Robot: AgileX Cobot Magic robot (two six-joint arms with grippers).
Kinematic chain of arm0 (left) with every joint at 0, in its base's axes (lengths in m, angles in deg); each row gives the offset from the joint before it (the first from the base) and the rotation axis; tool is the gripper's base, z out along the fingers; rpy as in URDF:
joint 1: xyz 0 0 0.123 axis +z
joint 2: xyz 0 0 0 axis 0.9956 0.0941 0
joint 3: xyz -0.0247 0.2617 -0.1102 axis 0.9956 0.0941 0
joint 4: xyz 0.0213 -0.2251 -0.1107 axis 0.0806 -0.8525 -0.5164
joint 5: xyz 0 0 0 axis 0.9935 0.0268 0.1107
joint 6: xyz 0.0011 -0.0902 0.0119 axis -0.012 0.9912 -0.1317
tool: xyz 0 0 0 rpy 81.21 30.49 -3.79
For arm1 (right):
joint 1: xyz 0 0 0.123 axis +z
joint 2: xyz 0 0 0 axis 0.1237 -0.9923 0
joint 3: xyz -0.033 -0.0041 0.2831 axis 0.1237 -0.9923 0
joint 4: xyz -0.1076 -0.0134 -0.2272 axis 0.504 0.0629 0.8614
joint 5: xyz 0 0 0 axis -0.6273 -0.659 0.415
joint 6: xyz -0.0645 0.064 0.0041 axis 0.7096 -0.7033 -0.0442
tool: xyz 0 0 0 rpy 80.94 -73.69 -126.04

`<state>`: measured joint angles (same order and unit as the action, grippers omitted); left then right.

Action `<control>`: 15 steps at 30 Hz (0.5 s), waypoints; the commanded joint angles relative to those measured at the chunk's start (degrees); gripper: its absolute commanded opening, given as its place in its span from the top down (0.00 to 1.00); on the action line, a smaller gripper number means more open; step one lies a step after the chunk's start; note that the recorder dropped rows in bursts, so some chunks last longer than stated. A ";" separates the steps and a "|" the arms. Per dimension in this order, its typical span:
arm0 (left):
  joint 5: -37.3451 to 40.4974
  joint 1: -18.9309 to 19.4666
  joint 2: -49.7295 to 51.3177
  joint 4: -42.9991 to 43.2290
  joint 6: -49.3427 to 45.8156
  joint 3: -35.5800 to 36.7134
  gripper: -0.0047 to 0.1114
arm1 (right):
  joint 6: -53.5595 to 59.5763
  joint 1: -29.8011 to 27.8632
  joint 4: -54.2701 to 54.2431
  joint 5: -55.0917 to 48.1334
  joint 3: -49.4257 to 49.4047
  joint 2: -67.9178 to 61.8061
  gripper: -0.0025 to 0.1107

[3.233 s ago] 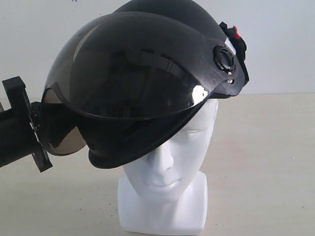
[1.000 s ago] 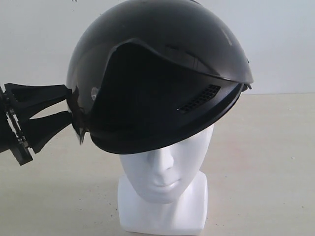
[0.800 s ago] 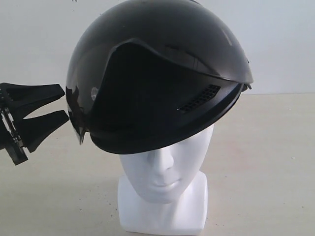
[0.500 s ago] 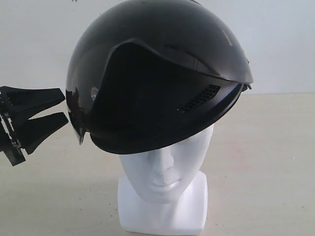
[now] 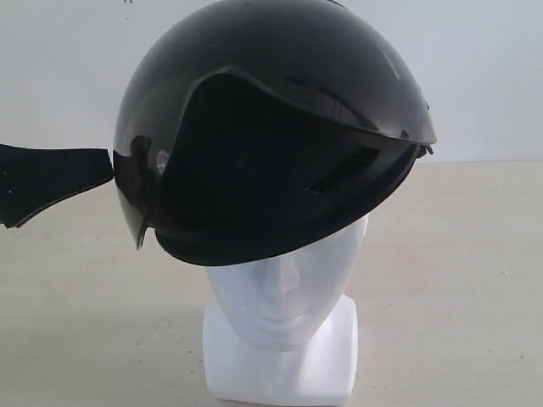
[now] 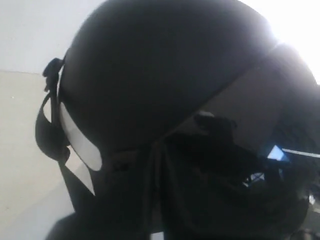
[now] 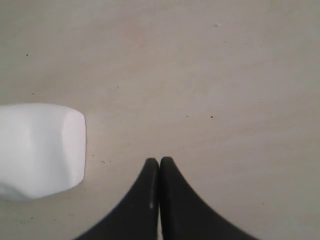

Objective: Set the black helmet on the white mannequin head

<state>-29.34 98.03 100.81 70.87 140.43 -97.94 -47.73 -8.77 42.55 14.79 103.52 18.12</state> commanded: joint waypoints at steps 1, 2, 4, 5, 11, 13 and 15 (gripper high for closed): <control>4.38 0.17 -3.02 8.93 3.05 -4.00 0.92 | 8.92 0.18 -6.73 1.34 0.47 0.10 0.98; 6.07 0.17 -3.82 10.74 5.20 -4.81 0.92 | 12.07 0.18 -9.00 1.65 0.47 0.10 0.98; 8.28 0.17 -5.08 14.21 8.59 -5.92 0.92 | 16.60 0.18 -12.91 2.72 0.63 0.10 0.98; 9.61 0.17 -5.86 16.30 10.46 -6.53 0.92 | 16.82 0.18 -13.70 2.99 1.42 -0.04 0.98; 17.88 0.17 -11.13 21.65 22.36 -9.07 0.92 | 17.74 0.18 -17.15 -3.50 15.88 -7.05 0.98; 19.67 0.17 -12.70 21.65 23.67 -9.83 0.92 | 19.78 0.18 -23.22 -7.62 22.94 -11.24 0.98; 20.23 0.17 -13.22 21.65 25.69 -10.98 0.92 | 20.04 0.18 -27.61 -10.73 28.52 -14.44 0.98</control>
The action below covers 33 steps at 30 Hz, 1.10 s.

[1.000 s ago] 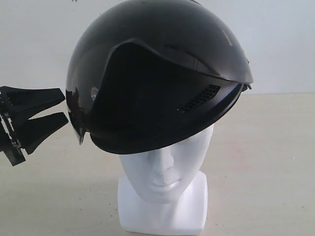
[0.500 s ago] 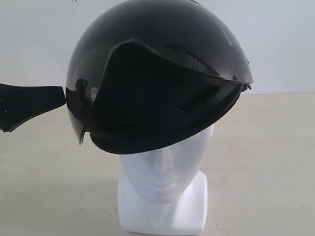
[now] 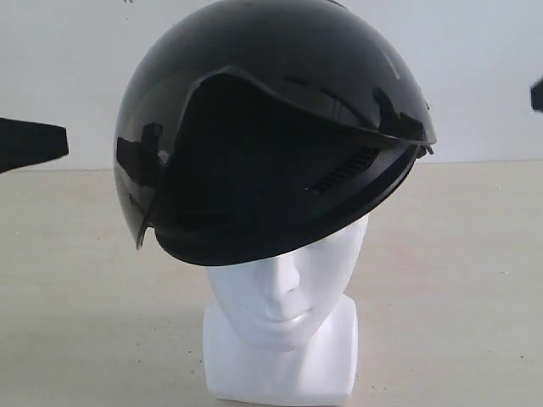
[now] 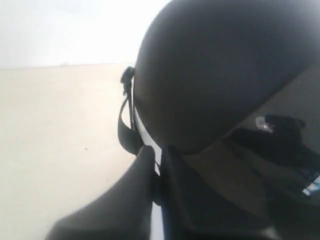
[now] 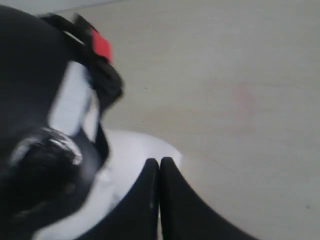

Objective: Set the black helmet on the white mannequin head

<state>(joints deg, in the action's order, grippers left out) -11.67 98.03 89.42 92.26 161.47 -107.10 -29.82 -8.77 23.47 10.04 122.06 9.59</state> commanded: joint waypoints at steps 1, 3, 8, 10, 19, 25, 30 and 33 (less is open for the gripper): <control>2.45 0.17 -1.83 0.26 5.49 -2.59 0.92 | 2.03 0.18 -10.46 -5.98 12.16 -7.14 0.98; 1.24 0.05 -0.70 0.26 7.37 -4.03 0.92 | 2.52 0.18 -15.43 -5.98 13.89 -8.08 0.98; -0.61 0.05 4.18 0.26 7.47 -6.57 0.92 | 4.71 0.60 -23.68 -5.98 13.72 -7.94 0.98; -0.61 0.05 5.05 0.26 7.47 -7.41 0.92 | 4.71 1.57 -23.20 -5.98 12.60 -7.94 0.98; -1.45 0.05 5.65 0.26 8.83 -9.57 0.92 | 6.64 3.99 -22.69 -5.98 4.94 -7.94 0.98; -2.11 0.05 6.73 -0.02 8.83 -9.57 0.92 | 7.83 3.99 -22.79 -5.24 1.44 -7.94 0.98; -5.40 0.05 8.86 -3.20 8.72 -9.57 0.92 | 7.83 3.99 -21.93 -4.70 1.20 -7.94 0.98; -5.32 0.05 8.90 -5.78 6.76 -9.57 0.92 | 7.35 3.99 -20.94 -4.82 1.20 -7.94 0.98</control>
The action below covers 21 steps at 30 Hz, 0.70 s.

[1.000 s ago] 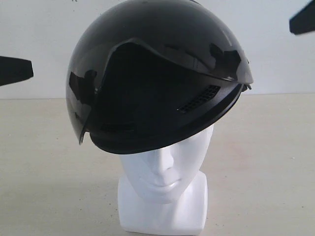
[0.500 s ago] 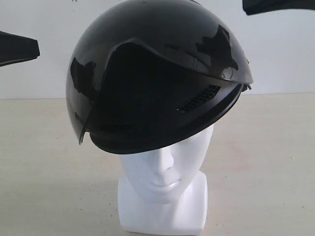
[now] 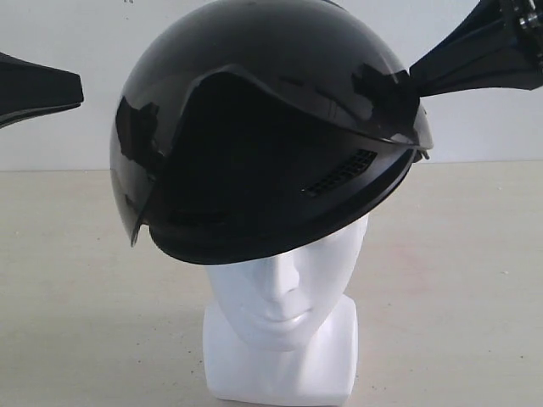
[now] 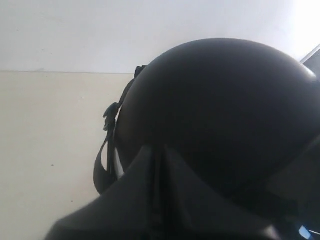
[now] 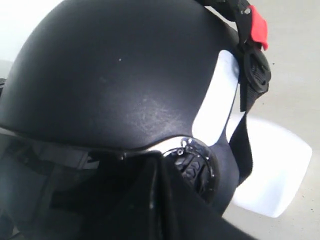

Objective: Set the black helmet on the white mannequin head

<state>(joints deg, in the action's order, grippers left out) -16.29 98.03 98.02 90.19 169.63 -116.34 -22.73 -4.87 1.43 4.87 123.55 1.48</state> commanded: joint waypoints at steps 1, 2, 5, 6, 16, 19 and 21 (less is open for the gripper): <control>-0.71 0.05 0.31 -4.45 -1.64 -0.34 0.92 | 0.25 0.08 1.46 0.36 -0.29 0.17 0.98; -0.71 0.05 0.31 -5.01 -1.64 -0.34 0.92 | 0.25 0.08 1.58 0.36 -0.29 0.17 0.98; -0.71 0.05 0.31 -5.26 -2.01 -0.34 0.92 | 0.25 0.08 1.85 0.36 -0.29 0.17 0.98; -0.71 0.05 0.31 -5.26 -2.01 -0.34 0.92 | -0.05 0.34 2.36 0.36 -0.29 0.17 0.98; -0.66 0.05 0.31 -1.83 -2.03 -0.34 0.92 | -2.35 0.92 -0.64 2.51 3.07 1.53 0.98; -0.66 0.05 0.31 -1.83 -2.03 -0.34 0.92 | -3.17 2.60 1.19 2.88 3.07 0.97 0.98; -0.66 0.05 0.31 -1.83 -2.03 -0.34 0.92 | -4.07 4.23 2.27 2.98 3.07 0.13 0.98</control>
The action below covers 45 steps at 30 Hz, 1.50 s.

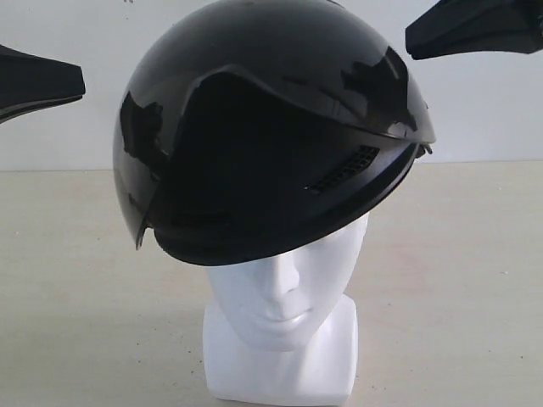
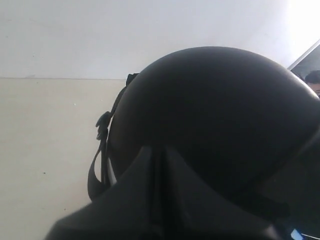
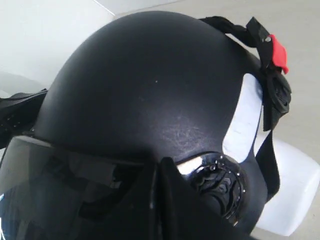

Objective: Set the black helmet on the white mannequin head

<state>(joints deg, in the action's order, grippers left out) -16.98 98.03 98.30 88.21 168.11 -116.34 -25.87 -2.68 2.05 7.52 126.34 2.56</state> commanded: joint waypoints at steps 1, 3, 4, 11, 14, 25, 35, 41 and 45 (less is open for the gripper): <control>0.03 0.05 0.03 0.15 -0.51 -0.34 0.92 | -0.93 2.52 1.76 0.46 0.27 -1.28 0.98; 0.03 0.05 0.03 0.15 -0.51 -0.34 0.92 | -1.11 3.00 2.07 0.47 0.27 -1.63 0.98; 0.03 0.05 0.03 0.15 -0.51 -0.34 0.92 | -1.55 3.12 3.07 0.47 0.27 -1.64 0.98; 0.70 0.05 0.03 0.14 -0.51 -0.34 0.92 | -4.46 3.12 9.49 0.12 0.27 -1.75 0.98; 1.33 0.05 0.03 -0.19 -0.51 -0.34 0.92 | -4.68 3.94 9.92 0.11 0.27 -1.75 0.98; -0.05 0.05 0.03 -2.22 -0.51 -0.34 0.92 | -9.41 6.90 17.62 0.26 0.27 -1.75 0.98; -0.91 0.05 0.03 -2.21 -0.51 -0.34 0.92 | -9.92 6.90 18.13 -1.10 0.27 -1.75 0.98; -1.09 0.05 0.03 -2.21 -0.51 -0.34 0.92 | -10.99 6.90 19.10 -1.16 -0.55 -1.75 0.98; -1.43 0.05 0.03 -2.21 -0.51 -0.34 0.92 | -10.67 6.90 19.10 0.95 -3.69 -1.61 0.98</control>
<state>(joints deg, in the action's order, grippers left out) -17.70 98.03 98.30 86.64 168.11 -116.34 -36.83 3.84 20.23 8.51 124.05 1.08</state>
